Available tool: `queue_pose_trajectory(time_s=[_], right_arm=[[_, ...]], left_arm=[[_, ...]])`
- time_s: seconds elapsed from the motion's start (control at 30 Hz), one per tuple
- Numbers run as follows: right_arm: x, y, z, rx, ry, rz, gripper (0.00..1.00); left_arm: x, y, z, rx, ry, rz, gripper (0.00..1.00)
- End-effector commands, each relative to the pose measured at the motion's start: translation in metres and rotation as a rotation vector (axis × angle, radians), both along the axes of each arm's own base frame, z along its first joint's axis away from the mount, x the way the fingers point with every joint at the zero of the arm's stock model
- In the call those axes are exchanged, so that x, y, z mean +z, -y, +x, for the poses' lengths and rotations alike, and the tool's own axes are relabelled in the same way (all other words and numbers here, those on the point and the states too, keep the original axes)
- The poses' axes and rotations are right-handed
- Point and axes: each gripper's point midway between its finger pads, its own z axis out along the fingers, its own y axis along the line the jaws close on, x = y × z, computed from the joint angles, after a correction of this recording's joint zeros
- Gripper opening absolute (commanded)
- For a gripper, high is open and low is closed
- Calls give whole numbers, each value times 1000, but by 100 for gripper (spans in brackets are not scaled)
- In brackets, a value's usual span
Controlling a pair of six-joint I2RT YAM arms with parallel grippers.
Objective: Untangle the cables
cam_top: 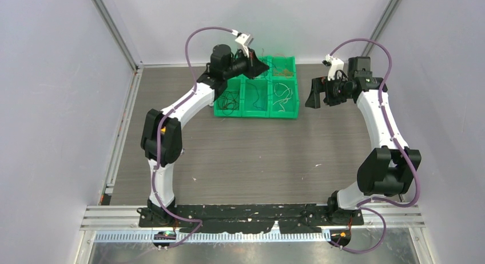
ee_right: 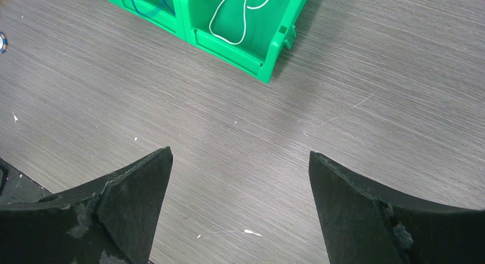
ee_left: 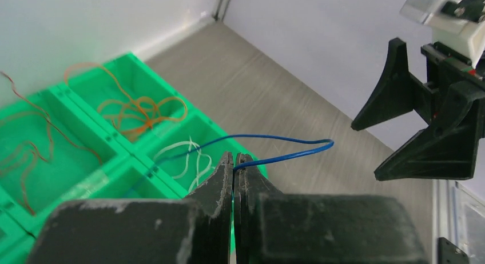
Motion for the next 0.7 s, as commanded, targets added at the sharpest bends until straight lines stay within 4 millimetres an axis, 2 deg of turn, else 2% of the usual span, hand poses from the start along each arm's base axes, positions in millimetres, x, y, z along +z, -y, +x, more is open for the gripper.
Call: queue_pose_trajectory(time_s=[0.0, 0.5, 0.67], right_arm=[[7, 1, 8, 0, 34, 3, 95], [9, 2, 2, -5, 36, -5, 95], [9, 3, 0, -8, 35, -7, 95]], left_arm=[[8, -4, -1, 43, -46, -51, 0], [-38, -54, 24, 177, -108, 25, 0], [-47, -64, 24, 192, -110, 56, 0]])
